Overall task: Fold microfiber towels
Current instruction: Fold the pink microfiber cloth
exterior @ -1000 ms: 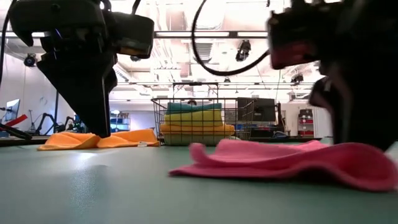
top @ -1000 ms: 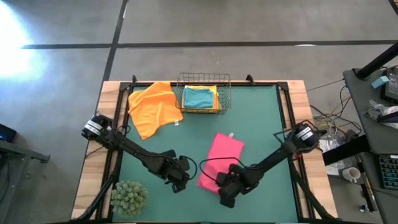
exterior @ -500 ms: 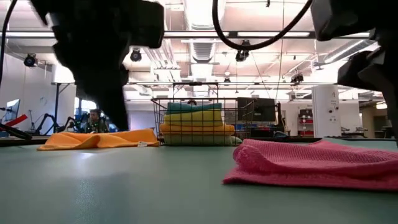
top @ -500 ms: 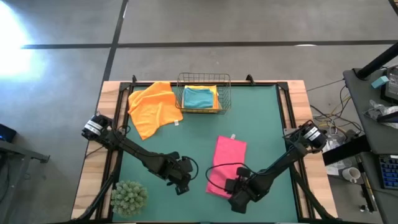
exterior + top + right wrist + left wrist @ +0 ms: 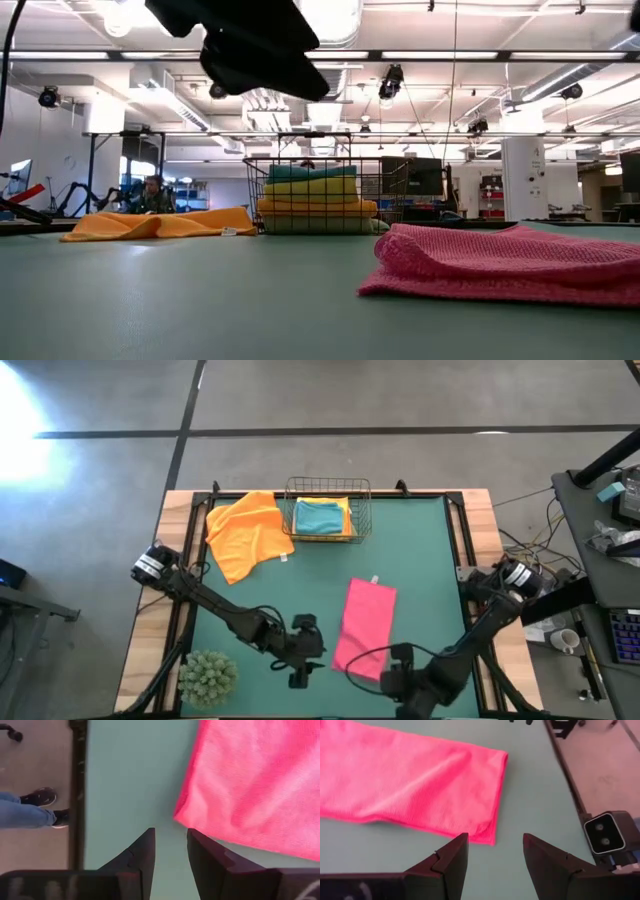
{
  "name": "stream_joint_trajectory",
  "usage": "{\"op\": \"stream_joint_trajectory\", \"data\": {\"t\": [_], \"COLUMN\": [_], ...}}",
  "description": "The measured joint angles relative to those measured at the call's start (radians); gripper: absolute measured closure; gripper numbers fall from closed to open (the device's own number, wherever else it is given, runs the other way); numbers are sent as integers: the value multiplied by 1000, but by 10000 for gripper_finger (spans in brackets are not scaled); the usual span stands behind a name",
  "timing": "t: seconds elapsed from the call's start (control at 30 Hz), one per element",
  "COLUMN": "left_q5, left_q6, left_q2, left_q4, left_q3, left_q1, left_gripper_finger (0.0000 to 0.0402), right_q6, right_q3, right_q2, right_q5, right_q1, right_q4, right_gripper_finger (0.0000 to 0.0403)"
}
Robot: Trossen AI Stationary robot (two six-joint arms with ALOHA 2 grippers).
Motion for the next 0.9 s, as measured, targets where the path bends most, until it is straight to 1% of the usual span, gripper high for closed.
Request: {"op": "stream_joint_trajectory", "data": {"t": [0.13,0.27,0.4,0.47,0.6,0.7,0.77,0.9], "left_q5": [-2,-15,-16,-18,-39,-44,-44,-25], "left_q6": [73,121,135,136,184,216,234,237], "left_q2": [0,0,30,63,115,148,169,211], "left_q4": [24,26,47,45,45,39,36,35], "left_q3": [0,0,7,39,106,144,155,161], "left_q1": [-1,-1,-2,-2,-2,-2,-2,-3], "left_gripper_finger": [228,228,228,228,228,228,228,228], "right_q6": [3,56,56,52,14,-43,-71,-79], "right_q3": [0,0,0,0,0,0,0,-3], "right_q2": [-2,9,7,6,9,19,21,28], "right_q5": [12,11,22,31,45,97,136,147], "right_q1": [38,45,44,44,44,42,36,15], "right_q4": [1,5,8,9,19,33,25,32], "right_gripper_finger": [298,297,287,278,265,264,264,264]}}
